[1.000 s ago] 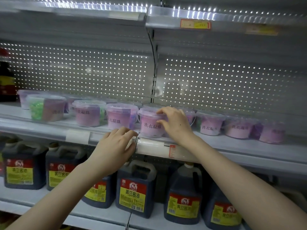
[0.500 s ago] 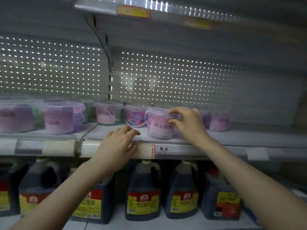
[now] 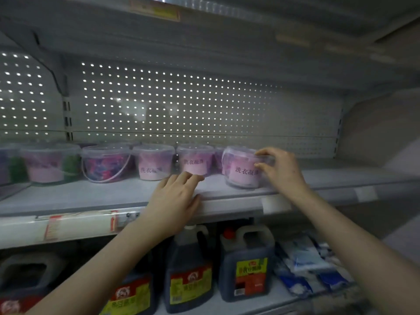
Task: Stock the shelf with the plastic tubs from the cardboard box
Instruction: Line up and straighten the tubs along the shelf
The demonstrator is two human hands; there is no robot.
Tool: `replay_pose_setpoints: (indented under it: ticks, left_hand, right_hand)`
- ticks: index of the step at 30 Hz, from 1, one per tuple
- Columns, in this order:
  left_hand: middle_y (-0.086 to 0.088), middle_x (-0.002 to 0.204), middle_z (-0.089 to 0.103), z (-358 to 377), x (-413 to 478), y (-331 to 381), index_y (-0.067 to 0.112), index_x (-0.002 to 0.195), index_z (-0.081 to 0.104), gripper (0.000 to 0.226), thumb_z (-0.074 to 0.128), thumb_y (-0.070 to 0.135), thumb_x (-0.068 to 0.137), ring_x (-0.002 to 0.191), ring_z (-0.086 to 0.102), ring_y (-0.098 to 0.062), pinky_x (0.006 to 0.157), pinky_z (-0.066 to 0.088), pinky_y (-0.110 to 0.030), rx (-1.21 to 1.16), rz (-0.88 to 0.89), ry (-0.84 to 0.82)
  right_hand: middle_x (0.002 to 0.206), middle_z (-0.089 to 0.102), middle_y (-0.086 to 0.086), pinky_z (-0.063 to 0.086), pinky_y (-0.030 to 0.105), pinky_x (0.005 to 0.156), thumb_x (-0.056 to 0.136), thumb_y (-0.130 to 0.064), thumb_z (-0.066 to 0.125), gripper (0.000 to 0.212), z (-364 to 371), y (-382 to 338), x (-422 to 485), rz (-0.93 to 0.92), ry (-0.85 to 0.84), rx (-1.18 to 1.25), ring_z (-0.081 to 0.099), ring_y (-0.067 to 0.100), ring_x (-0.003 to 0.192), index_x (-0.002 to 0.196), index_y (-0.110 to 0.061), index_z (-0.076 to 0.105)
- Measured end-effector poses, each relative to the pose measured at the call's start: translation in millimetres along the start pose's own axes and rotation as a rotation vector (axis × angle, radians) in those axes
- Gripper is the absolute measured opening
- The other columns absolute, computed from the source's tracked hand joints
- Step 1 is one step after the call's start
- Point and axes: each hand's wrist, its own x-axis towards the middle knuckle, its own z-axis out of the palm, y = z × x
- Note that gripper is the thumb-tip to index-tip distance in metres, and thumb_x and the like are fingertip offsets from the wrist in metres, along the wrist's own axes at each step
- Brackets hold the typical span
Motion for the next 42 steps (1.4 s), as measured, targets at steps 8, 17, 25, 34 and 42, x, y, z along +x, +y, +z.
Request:
replay_pose_setpoints:
  ticks: [8,17,25,34,42]
  left_hand:
    - [0.0,0.114,0.06,35,54,65,0.022,0.123,0.055,0.061,0.017,0.046,0.081,0.102,0.058,-0.027,0.085,0.043,-0.038,0.012,0.009,-0.038]
    - [-0.001,0.104,0.064,63,93,109,0.02,0.111,0.062,0.049,0.027,0.046,0.087,0.086,0.062,-0.026,0.073,0.047,-0.037,0.043,0.002,-0.017]
    - [0.0,0.109,0.061,62,108,107,0.023,0.116,0.059,0.059,0.018,0.053,0.086,0.096,0.059,-0.027,0.08,0.043,-0.038,0.049,-0.027,0.006]
    - [0.002,0.12,0.055,50,125,90,0.025,0.125,0.051,0.077,0.002,0.061,0.078,0.109,0.052,-0.025,0.089,0.038,-0.037,0.106,-0.091,0.006]
    - [0.002,0.118,0.057,53,124,73,0.025,0.123,0.054,0.075,0.006,0.062,0.079,0.107,0.054,-0.025,0.088,0.041,-0.038,0.102,-0.1,-0.008]
  right_hand:
    - [0.098,0.068,0.002,0.036,0.014,0.08,0.076,0.0,0.072,0.023,-32,90,26,0.061,-0.013,0.016,0.056,0.008,0.09,0.096,-0.008,0.069]
    - [0.095,0.069,0.004,0.047,0.032,0.088,0.075,0.001,0.071,0.021,-21,158,74,0.076,-0.075,0.024,0.061,0.018,0.094,0.092,-0.011,0.068]
    - [0.086,0.062,-0.002,0.037,0.02,0.073,0.076,0.005,0.065,0.026,15,168,112,0.028,-0.191,-0.038,0.056,0.014,0.086,0.083,-0.02,0.062]
    - [0.099,0.066,0.004,0.047,0.028,0.076,0.076,-0.006,0.07,0.019,49,159,148,0.117,-0.347,-0.249,0.061,0.023,0.091,0.08,-0.022,0.06]
    - [0.09,0.066,0.011,0.046,0.032,0.071,0.079,0.004,0.063,0.012,67,167,163,0.103,-0.317,-0.261,0.06,0.025,0.081,0.079,-0.008,0.064]
